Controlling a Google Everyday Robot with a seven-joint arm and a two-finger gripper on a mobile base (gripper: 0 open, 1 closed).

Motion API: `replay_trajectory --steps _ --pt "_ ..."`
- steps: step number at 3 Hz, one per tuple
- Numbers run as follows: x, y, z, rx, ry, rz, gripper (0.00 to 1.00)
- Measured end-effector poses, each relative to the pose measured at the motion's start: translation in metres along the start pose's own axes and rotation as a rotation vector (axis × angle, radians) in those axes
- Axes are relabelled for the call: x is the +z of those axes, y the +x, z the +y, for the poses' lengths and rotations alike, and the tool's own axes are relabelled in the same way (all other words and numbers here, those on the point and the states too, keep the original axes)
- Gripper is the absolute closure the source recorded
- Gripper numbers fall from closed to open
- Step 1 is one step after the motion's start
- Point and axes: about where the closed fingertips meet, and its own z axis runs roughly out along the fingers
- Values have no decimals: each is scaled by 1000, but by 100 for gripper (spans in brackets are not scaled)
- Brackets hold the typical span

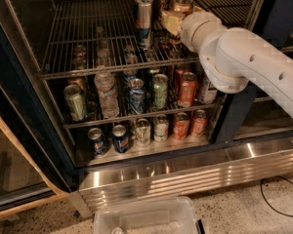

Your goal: Pick orange can from top shelf of fridge

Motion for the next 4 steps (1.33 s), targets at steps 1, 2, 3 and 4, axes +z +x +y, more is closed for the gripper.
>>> replay_trajectory --steps 1,2,3,4 --pt "-13 -4 7 -3 21 -8 100" --pt "-28 -12 21 -13 19 -19 100" --pt "-43 -22 32 -22 19 -38 100" --pt "-55 -29 37 -23 19 -53 100"
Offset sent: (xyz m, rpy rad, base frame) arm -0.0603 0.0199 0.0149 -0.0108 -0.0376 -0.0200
